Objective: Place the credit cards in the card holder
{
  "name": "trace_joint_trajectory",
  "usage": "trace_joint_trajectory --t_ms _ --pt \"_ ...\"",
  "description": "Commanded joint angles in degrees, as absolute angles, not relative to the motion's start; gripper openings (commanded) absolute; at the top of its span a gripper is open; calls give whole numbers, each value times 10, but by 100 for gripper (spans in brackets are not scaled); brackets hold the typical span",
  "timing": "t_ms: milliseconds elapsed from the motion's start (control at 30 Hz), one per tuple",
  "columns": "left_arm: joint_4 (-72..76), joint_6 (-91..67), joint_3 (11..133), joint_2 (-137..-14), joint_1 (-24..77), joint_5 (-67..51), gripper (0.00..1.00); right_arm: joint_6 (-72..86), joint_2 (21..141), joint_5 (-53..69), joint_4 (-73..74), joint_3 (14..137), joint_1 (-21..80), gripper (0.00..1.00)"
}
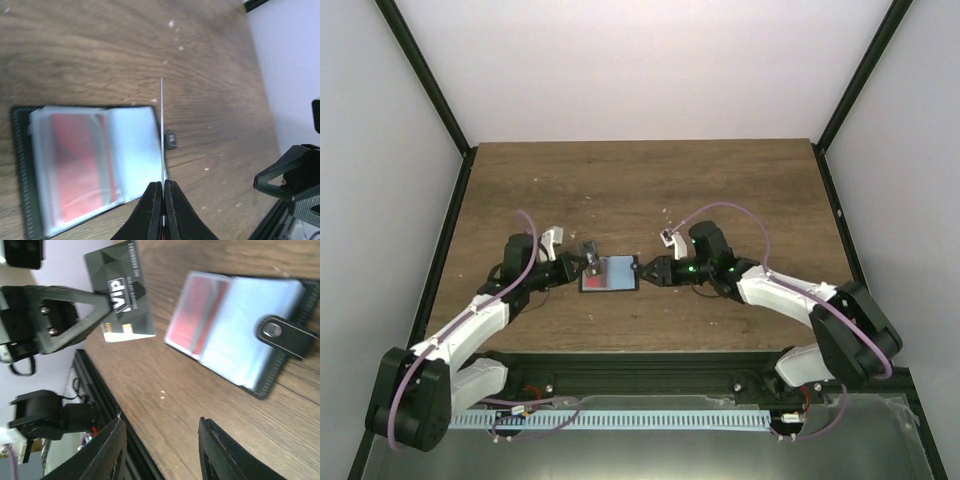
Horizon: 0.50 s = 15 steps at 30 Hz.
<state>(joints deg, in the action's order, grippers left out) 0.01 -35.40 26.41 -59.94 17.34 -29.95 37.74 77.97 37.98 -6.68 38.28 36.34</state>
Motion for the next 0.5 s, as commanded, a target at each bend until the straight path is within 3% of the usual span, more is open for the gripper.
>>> trace_joint_trajectory --t_ms 0,467 --pt "65 -344 237 -620 157 -285 4 370 817 334 -44 411 360 41" --pt "234 -357 214 -771 147 -353 4 368 938 314 -47 459 345 36"
